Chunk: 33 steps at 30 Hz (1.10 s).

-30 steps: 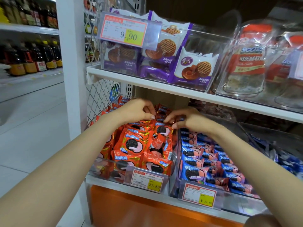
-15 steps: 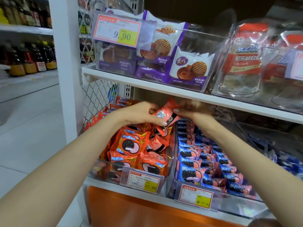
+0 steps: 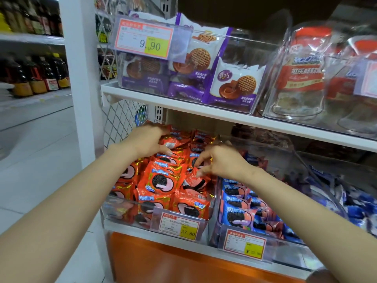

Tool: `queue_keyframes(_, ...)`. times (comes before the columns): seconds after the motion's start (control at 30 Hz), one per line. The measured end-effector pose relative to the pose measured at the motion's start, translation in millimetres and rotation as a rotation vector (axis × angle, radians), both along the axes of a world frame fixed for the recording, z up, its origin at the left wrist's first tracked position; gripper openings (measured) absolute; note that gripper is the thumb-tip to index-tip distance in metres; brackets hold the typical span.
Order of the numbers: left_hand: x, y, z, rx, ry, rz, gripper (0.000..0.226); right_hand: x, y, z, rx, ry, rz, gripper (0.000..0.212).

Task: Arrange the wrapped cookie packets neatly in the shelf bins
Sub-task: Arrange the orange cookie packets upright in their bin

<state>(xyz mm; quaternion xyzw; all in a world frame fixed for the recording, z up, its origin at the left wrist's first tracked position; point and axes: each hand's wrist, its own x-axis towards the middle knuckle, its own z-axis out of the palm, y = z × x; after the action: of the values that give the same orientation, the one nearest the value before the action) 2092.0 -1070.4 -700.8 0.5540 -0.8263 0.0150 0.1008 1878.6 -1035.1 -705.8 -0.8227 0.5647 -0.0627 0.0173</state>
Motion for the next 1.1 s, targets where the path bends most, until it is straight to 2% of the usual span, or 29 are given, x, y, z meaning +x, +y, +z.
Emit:
queue_keyframes(0.07, 3.4, 1.4, 5.1, 0.118, 0.056, -0.019, 0.083, 2.8, -0.1, -3.0, 0.032, -0.033, 0.016, 0.018)
queue_keyframes(0.13, 7.7, 2.1, 9.6, 0.169, 0.081, -0.041, 0.093, 0.7, -0.8, -2.6, 0.097, -0.154, 0.028, 0.004)
queue_keyframes(0.2, 8.4, 2.8, 11.0, 0.173, 0.09, -0.067, 0.083, -6.5, -1.3, 5.2, 0.146, -0.296, 0.021, 0.006)
queue_keyframes(0.3, 2.0, 4.1, 12.6, 0.107, 0.133, -0.118, 0.068, -21.2, -0.5, 21.3, 0.085, -0.455, 0.006, 0.011)
queue_keyframes(0.4, -10.0, 9.1, 16.7, 0.107, 0.32, -0.208, 0.059, -32.1, -0.1, 24.1, 0.051, -0.73, 0.004, 0.016)
queue_keyframes(0.47, -19.5, 15.9, 18.9, 0.183, 0.466, -0.252, 0.054, -35.1, -0.9, 21.1, 0.064, -0.969, -0.002, 0.014)
queue_keyframes(0.53, -30.4, 19.9, 17.3, 0.227, 0.536, -0.286, 0.053, -34.5, -1.9, 19.2, 0.05, -1.16, -0.04, 0.014)
queue_keyframes(0.67, -39.0, 16.4, 13.4, 0.061, 0.688, -0.244, 0.038, -27.1, 0.1, 17.7, 0.014, -1.329, 0.004, 0.011)
queue_keyframes(0.77, -25.0, 6.3, 13.8, -0.126, 0.636, -0.063, 0.038, -22.2, -0.9, 15.3, 0.004, -1.283, 0.076, 0.025)
queue_keyframes(0.83, -8.8, 0.0, 11.7, -0.271, 0.586, 0.091, 0.04, -21.8, -1.5, 15.0, 0.009, -1.099, 0.076, 0.035)
queue_keyframes(0.9, 7.4, -5.4, 5.1, -0.344, 0.533, 0.189, 0.037, -23.4, -1.9, 11.8, 0.045, -0.875, 0.052, 0.029)
queue_keyframes(0.93, 14.2, -7.8, 0.4, -0.318, 0.501, 0.203, 0.034, -24.3, -1.9, 8.6, 0.065, -0.782, 0.046, 0.022)
queue_keyframes(1.03, 27.4, -11.3, -12.3, -0.078, 0.468, 0.132, 0.035, -25.4, -1.6, 0.0, 0.086, -0.603, 0.055, 0.012)
queue_keyframes(1.1, 30.1, -8.6, -11.9, -0.067, 0.466, 0.089, 0.039, -25.1, -0.8, 0.1, 0.084, -0.56, 0.061, 0.011)
